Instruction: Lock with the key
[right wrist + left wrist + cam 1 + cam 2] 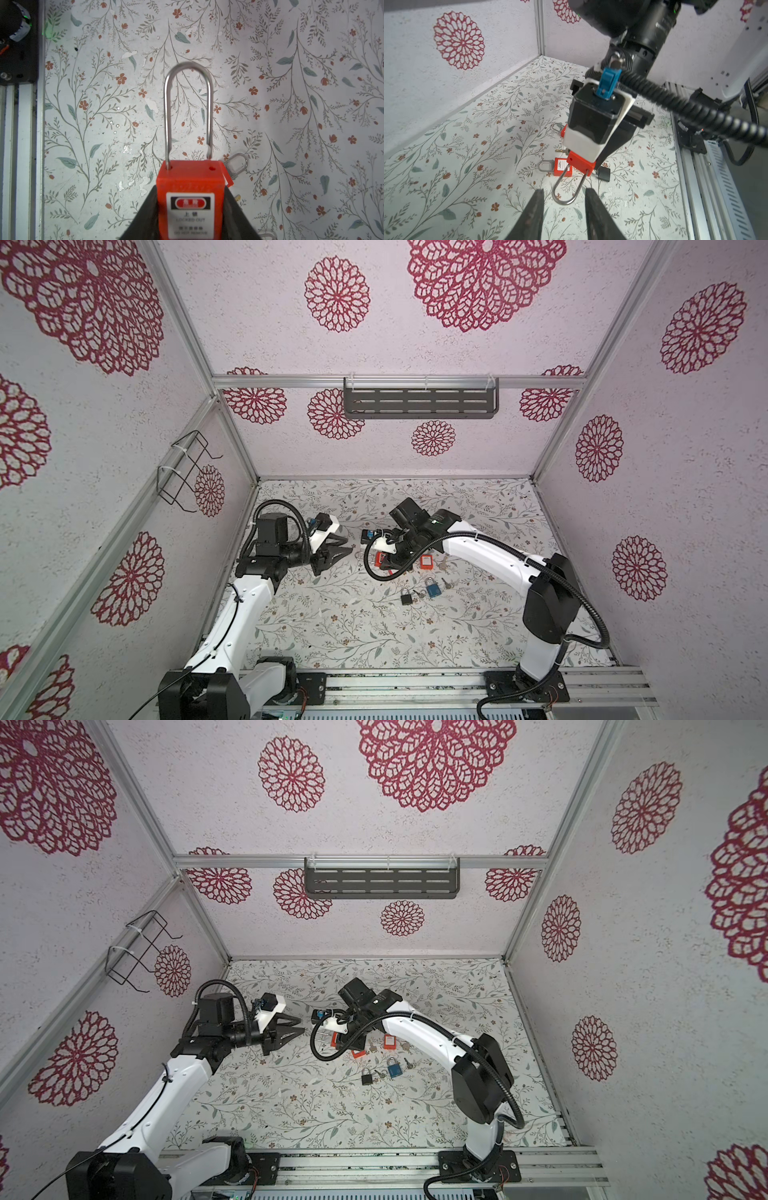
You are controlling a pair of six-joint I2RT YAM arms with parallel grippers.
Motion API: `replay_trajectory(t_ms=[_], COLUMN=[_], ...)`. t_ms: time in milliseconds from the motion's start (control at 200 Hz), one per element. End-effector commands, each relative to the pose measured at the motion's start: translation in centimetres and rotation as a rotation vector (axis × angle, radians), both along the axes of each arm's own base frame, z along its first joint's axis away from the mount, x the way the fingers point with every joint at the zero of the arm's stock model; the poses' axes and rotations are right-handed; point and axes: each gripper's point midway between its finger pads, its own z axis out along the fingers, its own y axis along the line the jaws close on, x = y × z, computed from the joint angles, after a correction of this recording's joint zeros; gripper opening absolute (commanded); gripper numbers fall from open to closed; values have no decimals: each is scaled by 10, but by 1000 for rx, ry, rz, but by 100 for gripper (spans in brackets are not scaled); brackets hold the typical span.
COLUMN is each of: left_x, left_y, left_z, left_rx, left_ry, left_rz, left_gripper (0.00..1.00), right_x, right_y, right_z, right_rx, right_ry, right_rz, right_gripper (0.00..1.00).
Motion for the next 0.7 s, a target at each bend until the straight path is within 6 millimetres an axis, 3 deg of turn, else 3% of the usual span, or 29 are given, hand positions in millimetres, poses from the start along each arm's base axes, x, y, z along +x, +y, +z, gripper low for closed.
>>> replay_trajectory(t_ms=[0,175,470,696], left_x=[-14,-13,-24,-16], left_y=[-7,-8,-22,-30], left_z=[0,6,-1,10], left_rx=[47,18,-8,-111], left_ry=[-115,-168,-25,77], left_rz=[-80,-38,-66,-38], left_gripper=[37,38,38,35], right_x=[-5,-7,-1,4], right_y=[-7,-13,-19,-24], right_z=[38,44,62,68], right_rx=[79,100,155,166], right_ry=[-81,-128,-263,-342], right_rz=[59,61,44,29], right_gripper=[17,17,16,15])
